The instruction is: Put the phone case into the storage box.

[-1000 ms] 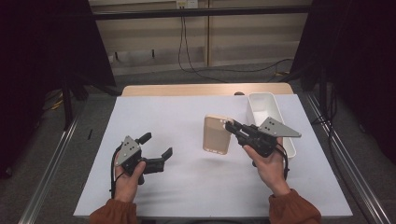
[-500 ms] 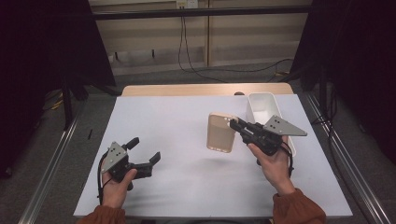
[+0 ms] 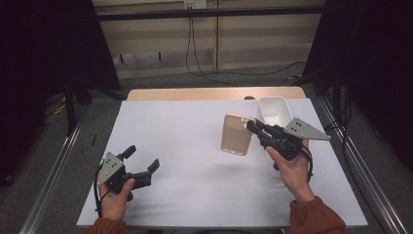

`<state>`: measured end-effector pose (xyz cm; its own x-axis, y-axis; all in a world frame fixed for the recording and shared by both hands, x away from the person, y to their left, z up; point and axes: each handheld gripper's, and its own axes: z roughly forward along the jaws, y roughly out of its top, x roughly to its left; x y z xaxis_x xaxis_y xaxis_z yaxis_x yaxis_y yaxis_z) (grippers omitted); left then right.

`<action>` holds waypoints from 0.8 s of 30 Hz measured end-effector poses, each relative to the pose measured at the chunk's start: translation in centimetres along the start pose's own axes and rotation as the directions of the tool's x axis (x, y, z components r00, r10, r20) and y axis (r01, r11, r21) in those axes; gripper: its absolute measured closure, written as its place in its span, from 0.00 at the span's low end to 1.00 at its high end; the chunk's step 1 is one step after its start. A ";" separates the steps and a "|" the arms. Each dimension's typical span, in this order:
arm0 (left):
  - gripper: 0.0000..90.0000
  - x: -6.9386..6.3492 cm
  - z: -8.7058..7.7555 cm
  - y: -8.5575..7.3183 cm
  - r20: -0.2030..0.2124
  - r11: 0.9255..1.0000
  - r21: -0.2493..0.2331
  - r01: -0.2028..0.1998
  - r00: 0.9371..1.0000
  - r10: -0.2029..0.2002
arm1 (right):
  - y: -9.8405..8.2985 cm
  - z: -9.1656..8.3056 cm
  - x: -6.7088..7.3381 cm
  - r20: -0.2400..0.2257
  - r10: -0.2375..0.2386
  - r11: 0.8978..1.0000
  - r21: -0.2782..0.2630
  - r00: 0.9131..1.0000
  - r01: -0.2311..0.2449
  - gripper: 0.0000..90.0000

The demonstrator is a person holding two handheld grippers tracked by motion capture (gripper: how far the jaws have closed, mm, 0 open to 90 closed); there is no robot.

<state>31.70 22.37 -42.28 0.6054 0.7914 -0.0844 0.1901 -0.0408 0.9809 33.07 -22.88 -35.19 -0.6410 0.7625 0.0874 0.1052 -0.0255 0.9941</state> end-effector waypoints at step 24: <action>0.03 -0.3 0.4 -0.2 0.013 1.000 0.012 -0.004 1.000 0.004 | 3.3 -1.2 -2.2 0.038 -0.024 0.999 -0.024 0.999 0.024 0.90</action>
<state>31.76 21.95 -42.54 0.6162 0.7832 -0.0829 0.1966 -0.0510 0.9791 33.93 -25.37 -32.06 -0.6139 0.7870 0.0614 0.0714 -0.0222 0.9972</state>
